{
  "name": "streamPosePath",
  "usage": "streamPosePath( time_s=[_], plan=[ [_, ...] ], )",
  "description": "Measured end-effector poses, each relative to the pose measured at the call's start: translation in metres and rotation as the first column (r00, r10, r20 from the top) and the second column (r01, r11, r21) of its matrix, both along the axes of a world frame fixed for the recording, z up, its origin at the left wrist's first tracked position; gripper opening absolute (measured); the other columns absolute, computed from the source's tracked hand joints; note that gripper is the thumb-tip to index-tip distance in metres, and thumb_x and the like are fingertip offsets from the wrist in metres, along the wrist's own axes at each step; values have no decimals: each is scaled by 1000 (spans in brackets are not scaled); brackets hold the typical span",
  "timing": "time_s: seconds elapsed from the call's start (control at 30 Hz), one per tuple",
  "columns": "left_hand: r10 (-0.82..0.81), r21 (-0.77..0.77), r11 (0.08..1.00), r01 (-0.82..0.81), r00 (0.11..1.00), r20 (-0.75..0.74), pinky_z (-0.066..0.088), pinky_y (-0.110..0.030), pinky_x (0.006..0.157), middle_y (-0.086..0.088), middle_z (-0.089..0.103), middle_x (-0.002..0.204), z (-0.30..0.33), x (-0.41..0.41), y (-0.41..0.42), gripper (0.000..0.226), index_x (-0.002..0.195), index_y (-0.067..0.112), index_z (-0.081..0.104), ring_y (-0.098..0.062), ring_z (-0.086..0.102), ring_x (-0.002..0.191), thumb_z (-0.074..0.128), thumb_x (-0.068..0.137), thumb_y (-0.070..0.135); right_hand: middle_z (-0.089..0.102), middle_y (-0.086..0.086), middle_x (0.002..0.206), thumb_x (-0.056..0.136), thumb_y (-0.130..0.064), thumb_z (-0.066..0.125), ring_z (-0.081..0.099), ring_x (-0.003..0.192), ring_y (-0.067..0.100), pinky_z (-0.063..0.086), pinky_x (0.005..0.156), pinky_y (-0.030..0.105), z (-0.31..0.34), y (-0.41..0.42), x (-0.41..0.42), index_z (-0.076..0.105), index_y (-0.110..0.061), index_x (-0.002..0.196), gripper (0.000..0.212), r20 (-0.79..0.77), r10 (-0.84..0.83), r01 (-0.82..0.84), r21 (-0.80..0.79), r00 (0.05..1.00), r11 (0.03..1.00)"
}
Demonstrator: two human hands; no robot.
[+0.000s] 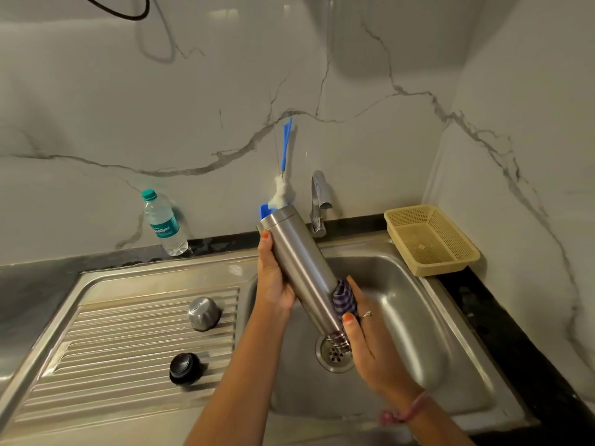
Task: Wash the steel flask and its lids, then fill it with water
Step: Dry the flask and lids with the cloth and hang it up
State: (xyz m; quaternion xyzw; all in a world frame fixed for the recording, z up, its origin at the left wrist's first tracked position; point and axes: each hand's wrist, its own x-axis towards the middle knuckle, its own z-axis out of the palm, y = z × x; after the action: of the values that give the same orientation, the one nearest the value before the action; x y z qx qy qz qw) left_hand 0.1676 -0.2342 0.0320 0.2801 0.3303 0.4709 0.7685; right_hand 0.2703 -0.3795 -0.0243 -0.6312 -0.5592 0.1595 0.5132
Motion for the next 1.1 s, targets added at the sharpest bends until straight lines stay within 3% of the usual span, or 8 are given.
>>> streamPosePath(
  time_s=[0.13,0.23,0.33,0.53,0.7,0.83,0.9,1.1],
  plan=[
    [-56,65,996,59,998,-34,58,-37,71,-12,67,109,2,7,-4,106,139,17,48,-23,70,89,77,52,69,39,-23,140,96,-50,30,35,131,-4,24,106,9,-2,6,-8,18,-32,149,57,1,-68,68,-12,998,998],
    [-34,247,967,60,994,-106,59,-35,73,-7,63,114,-1,15,-8,94,139,27,37,-17,71,88,81,57,44,36,-17,143,95,-52,27,26,130,-14,20,106,6,1,14,-15,17,-30,148,58,-11,-139,139,-4,990,990],
    [-43,336,938,84,991,-128,58,-32,75,-4,66,110,-7,21,-18,78,124,28,44,-16,71,90,80,56,39,41,-11,141,97,-53,24,35,127,-6,28,107,16,16,30,-13,28,-19,149,63,28,-190,188,66,981,980],
    [-88,331,934,133,985,-148,58,-34,76,-8,72,97,-18,18,-24,57,120,10,58,-20,70,84,71,78,45,48,3,141,96,-49,24,45,123,14,36,107,36,73,81,6,29,-13,149,64,36,-127,122,129,991,984],
    [3,368,927,78,977,-215,56,-26,77,7,73,92,-10,23,-23,57,129,14,51,-10,69,84,59,83,46,46,4,143,94,-51,21,40,113,10,29,97,19,81,93,11,27,-16,150,66,170,-157,132,146,973,980],
    [22,325,945,47,979,-204,56,-28,75,0,72,93,-8,29,-28,61,121,12,58,-11,69,81,64,79,54,51,4,137,96,-48,24,44,113,8,36,98,23,70,89,8,33,-13,148,64,159,-187,165,141,969,976],
    [31,277,961,23,982,-189,57,-30,75,-4,73,95,-6,33,-31,66,117,10,61,-15,69,82,69,73,59,50,3,138,96,-49,25,47,120,14,39,103,28,62,82,10,31,-14,148,63,180,-189,169,117,965,979],
    [92,158,984,-78,992,-81,56,-52,91,-9,72,99,7,27,-7,46,104,23,62,-28,68,92,64,73,57,41,0,142,98,-49,28,45,121,13,43,101,32,6,18,12,18,-22,153,62,317,-107,103,29,942,994]
  ],
)
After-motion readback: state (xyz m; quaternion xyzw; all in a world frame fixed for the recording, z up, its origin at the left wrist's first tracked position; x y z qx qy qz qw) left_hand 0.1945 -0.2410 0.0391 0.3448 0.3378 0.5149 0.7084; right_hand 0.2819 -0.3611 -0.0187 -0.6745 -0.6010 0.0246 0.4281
